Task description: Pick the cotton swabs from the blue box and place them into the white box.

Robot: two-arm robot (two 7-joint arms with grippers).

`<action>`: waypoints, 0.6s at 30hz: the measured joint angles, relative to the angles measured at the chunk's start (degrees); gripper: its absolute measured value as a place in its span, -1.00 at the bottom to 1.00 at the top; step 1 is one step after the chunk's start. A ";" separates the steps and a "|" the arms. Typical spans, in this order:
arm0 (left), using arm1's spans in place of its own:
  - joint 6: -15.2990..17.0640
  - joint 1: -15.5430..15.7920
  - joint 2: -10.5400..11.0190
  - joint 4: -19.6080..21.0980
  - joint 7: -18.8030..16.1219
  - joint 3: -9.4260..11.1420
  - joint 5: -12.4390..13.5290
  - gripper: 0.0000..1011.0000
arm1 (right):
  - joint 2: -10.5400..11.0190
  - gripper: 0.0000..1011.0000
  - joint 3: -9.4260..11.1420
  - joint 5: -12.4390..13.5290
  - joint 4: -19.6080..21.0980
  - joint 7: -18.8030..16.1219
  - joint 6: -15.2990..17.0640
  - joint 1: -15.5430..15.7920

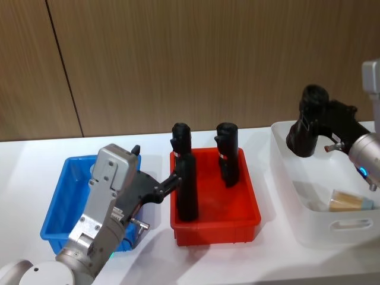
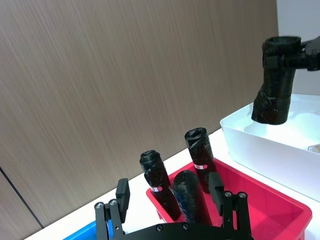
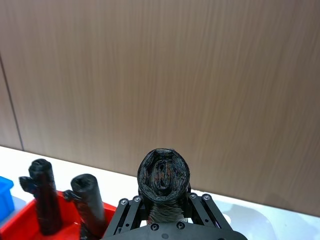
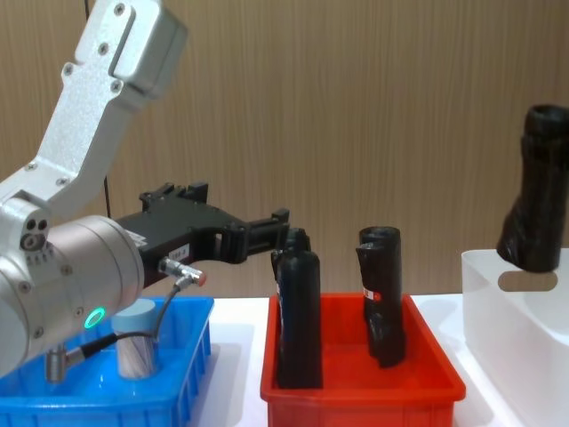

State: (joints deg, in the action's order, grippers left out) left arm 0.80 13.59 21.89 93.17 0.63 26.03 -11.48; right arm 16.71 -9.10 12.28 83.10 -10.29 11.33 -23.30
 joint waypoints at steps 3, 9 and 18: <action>0.00 0.00 0.00 0.00 0.00 0.00 0.00 0.99 | -0.17 -0.33 0.03 -0.37 -2.17 0.05 -0.29 -0.76; 0.00 0.00 0.00 0.00 0.00 0.00 0.00 0.99 | -0.67 -0.30 0.04 -0.58 -7.47 0.05 -1.21 -2.57; 0.00 0.00 0.00 0.00 0.00 0.00 0.00 0.99 | -1.32 0.17 0.10 -0.72 -14.10 0.17 -2.88 -4.93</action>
State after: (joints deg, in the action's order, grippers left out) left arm 0.80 13.59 21.89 93.17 0.63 26.03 -11.48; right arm 15.40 -9.00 11.56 69.01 -10.13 8.45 -28.23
